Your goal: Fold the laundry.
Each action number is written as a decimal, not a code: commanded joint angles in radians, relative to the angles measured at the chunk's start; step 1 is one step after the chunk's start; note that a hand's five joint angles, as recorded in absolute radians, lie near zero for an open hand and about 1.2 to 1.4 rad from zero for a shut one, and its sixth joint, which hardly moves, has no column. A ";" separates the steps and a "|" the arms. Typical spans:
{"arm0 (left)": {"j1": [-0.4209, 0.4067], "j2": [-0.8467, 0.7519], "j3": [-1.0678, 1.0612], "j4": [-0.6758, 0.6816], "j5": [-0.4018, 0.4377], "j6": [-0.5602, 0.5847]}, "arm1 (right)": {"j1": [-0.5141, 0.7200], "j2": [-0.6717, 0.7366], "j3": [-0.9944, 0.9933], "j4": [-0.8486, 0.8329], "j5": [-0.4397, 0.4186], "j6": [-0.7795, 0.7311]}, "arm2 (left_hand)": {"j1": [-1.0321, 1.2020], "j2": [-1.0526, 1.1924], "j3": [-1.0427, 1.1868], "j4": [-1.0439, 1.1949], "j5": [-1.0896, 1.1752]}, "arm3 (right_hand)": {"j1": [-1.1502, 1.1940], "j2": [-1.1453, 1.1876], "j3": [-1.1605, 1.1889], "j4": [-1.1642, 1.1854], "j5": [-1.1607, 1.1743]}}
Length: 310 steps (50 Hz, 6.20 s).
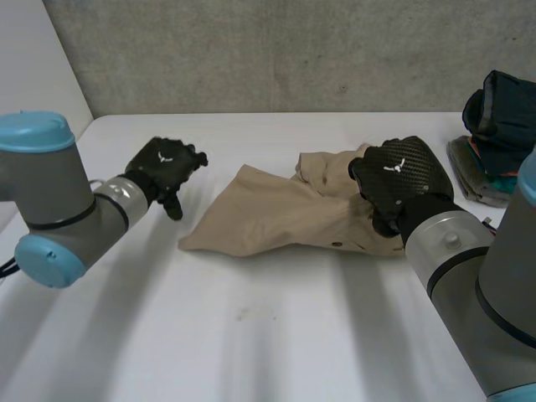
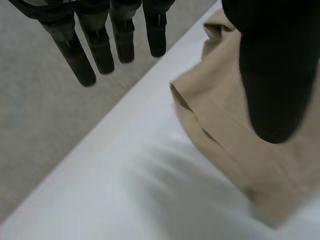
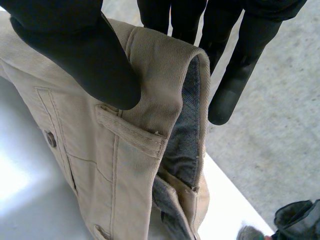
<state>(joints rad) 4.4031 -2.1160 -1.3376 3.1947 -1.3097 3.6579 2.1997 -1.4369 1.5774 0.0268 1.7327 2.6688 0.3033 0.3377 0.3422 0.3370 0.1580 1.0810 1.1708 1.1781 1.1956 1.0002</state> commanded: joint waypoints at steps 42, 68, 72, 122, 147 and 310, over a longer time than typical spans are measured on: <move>0.045 0.556 -0.117 0.005 -0.108 -0.259 | -0.028 -0.144 -0.264 0.062 0.042 -0.135 | 1.093 1.059 1.054 1.059 1.064 | 0.315 0.225 0.218 0.201 0.222; -0.056 0.102 0.240 -0.107 -0.161 -0.174 | -0.152 0.361 -0.595 0.104 -0.004 -0.155 | 1.093 1.059 1.054 1.059 1.064 | 0.315 0.225 0.218 0.201 0.222; -0.085 0.047 0.490 -0.023 -0.242 -0.177 | -0.141 0.394 -0.698 -0.158 -0.005 -0.150 | 1.093 1.059 1.054 1.059 1.064 | 0.315 0.225 0.218 0.201 0.222; -0.122 0.548 -0.581 -0.041 -0.321 -0.093 | -0.143 0.208 -0.007 -0.035 -0.251 -0.208 | 1.093 1.059 1.054 1.059 1.064 | 0.315 0.225 0.218 0.201 0.222; -0.103 0.622 -0.631 -0.081 -0.261 0.134 | -0.144 0.132 0.234 0.094 -0.151 -0.314 | -0.090 -0.124 -0.129 -0.123 -0.119 | 0.315 0.225 0.218 0.201 0.222; -0.225 -0.164 0.191 0.155 -0.335 0.013 | -0.196 0.377 -0.102 -0.153 -0.045 -0.054 | -0.129 -0.163 -0.168 -0.162 -0.158 | -0.697 -0.787 -0.794 -0.811 -0.790</move>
<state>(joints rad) 4.1778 -2.4367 -0.9408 3.3522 -1.6521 3.7475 2.0159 -0.9422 1.3315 -0.3165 1.7137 2.5579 0.1852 0.2025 0.2104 0.2020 0.0465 0.3582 0.3594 0.3514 0.3396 0.1479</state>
